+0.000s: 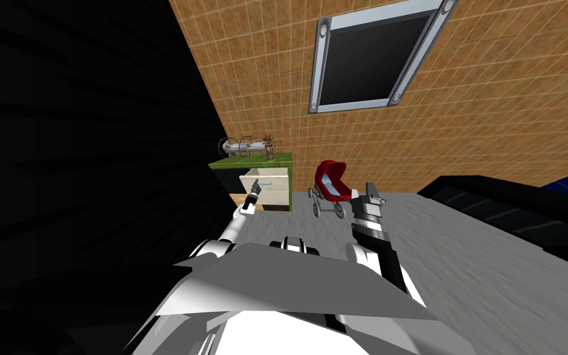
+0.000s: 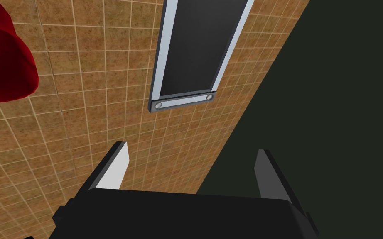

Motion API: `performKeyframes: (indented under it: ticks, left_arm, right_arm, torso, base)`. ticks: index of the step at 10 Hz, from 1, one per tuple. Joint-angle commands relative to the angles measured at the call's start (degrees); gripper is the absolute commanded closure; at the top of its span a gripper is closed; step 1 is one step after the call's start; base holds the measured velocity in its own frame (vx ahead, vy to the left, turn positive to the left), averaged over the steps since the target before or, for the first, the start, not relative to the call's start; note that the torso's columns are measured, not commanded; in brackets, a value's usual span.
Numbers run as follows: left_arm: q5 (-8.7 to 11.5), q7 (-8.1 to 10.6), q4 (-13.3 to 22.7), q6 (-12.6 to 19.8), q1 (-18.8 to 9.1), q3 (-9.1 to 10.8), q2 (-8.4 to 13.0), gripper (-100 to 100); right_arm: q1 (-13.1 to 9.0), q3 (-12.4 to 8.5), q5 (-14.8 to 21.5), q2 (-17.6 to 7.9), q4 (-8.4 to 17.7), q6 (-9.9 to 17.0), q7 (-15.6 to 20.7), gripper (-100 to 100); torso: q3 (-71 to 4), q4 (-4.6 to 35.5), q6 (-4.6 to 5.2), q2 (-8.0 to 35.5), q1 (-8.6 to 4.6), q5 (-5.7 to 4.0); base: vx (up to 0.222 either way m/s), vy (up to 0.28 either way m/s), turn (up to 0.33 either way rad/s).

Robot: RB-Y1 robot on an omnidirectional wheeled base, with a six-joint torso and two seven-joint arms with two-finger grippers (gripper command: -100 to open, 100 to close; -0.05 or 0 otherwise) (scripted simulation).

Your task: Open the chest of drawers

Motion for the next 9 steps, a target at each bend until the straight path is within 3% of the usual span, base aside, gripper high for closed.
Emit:
performKeyframes:
  ticks: [1, 2, 3, 5, 6, 7, 9]
  left_arm:
    - [2.2, -2.05, 5.0, -0.4, -4.8, -0.75, 0.6, -100]
    - [2.2, -2.05, 7.2, -0.4, -6.5, -0.75, 0.6, -100]
    - [4.4, -4.01, 8.7, -0.7, -8.3, -1.5, 1.3, -100]
    - [4.4, -4.01, 12.7, -0.7, -12.2, -1.5, 1.3, -100]
    - [4.4, -4.01, 13.7, -0.7, -12.5, -1.5, 1.3, -100]
    - [6.6, -5.97, 15.2, -1.1, -14.7, -2.26, 2.0, -100]
    - [6.6, -5.97, 18.2, -1.1, -17.6, -2.26, 2.0, -100]
  right_arm:
    - [0.0, 0.0, 0.0, 0.0, 0.0, 0.0, 0.0, 0]
    - [0.0, 0.0, 0.0, 0.0, 0.0, 0.0, 0.0, 0]
    - [0.0, 0.0, 0.0, 0.0, 0.0, 0.0, 0.0, 0]
    - [0.0, 0.0, 0.0, 0.0, 0.0, 0.0, 0.0, 0]
    - [0.0, 0.0, 0.0, 0.0, 0.0, 0.0, 0.0, 0]
    - [0.0, 0.0, 0.0, 0.0, 0.0, 0.0, 0.0, 0]
    - [0.0, 0.0, 0.0, 0.0, 0.0, 0.0, 0.0, 0]
  torso:
    - [0.1, 0.0, 0.01, 0.2, 0.01, 0.0]
    - [0.2, 0.1, 0.01, 0.3, -0.03, -0.01]
    - [0.1, 0.0, 0.0, 0.1, -0.03, -0.01]
    - [0.1, 0.1, 0.0, 0.2, 0.07, 0.02]
    - [0.0, 0.0, 0.01, 0.0, 0.0, 0.0]
    - [-0.1, 0.0, 0.0, -0.1, -0.05, -0.01]
    - [0.2, 0.1, 0.0, 0.3, 0.04, 0.0]
  base:
    - [-0.121, 0.003, -0.016]
    - [-0.061, -0.001, 0.0]
    - [-0.107, 0.01, -0.022]
    - [-0.084, 0.017, -0.007]
    - [-0.008, -0.004, 0.001]
    - [-0.096, 0.004, -0.02]
    - [-0.082, 0.009, -0.009]
